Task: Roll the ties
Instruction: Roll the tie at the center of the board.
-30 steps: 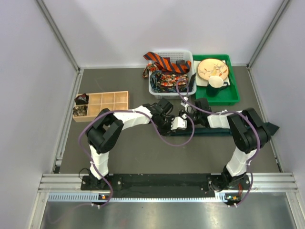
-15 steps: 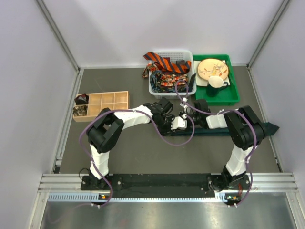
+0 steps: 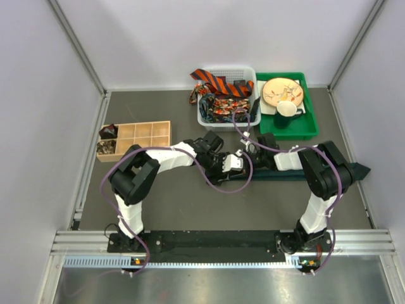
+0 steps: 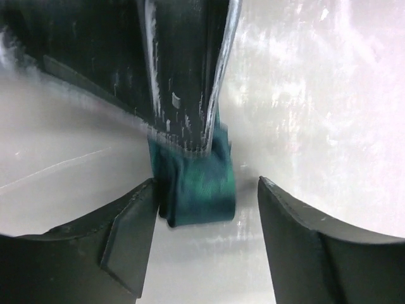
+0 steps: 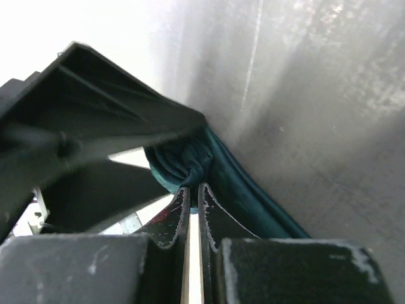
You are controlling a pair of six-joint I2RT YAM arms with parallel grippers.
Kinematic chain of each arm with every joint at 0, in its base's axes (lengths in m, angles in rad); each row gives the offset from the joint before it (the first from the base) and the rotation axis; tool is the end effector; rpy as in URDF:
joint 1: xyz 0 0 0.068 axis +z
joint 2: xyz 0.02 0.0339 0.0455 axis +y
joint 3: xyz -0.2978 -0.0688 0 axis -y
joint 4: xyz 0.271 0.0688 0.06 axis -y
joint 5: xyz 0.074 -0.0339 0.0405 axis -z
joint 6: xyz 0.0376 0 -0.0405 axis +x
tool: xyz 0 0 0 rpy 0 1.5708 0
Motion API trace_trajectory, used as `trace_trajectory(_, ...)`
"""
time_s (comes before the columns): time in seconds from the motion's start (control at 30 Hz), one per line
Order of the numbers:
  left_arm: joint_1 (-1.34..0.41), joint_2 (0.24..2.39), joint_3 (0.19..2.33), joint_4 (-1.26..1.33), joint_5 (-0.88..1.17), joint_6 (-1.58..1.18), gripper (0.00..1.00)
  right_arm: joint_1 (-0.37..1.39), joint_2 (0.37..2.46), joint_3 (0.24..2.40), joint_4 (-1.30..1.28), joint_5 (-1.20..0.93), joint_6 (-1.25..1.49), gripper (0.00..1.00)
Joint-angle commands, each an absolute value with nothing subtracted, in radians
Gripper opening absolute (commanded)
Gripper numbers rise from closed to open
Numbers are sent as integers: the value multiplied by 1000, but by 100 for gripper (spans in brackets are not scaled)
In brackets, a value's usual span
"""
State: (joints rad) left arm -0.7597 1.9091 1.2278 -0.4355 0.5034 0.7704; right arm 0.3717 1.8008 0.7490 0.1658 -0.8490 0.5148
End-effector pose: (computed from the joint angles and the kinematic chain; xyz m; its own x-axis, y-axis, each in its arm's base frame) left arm 0.2877 -0.2983 0.1742 0.0593 0.7850 -0.6166 0.9968 -0.0798 -0.0057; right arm 0.3037 0.1487 0.1213 -0.9641 -0.0267 -0.2643 -0.2386 0.5242 0.8175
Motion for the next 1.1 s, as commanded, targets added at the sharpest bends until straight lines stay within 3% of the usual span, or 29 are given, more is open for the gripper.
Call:
trace_trajectory(0.0,-730,1842,1141,-320,479,723,71,371,1784,772,81,-744,439,0)
trace_trajectory(0.27,-744,1910,1215,-324,457,719,78,371,1778,779,52,-699,429,0)
trace_trajectory(0.53,-799,1977,1292,-365,434,733,78,371,1763,766,90,-744,457,0)
trace_trajectory(0.67,-810,2003,1310,-448,449,776,66,371,1747,752,113,-755,469,0)
trace_trajectory(0.83,-810,1990,1290,-552,439,854,40,374,1733,749,132,-778,506,0)
trace_trajectory(0.93,-807,1959,1250,-597,439,899,32,391,1729,749,138,-779,528,0)
trace_trajectory(1.07,-799,1941,1209,-621,436,934,31,428,1733,750,141,-769,538,0)
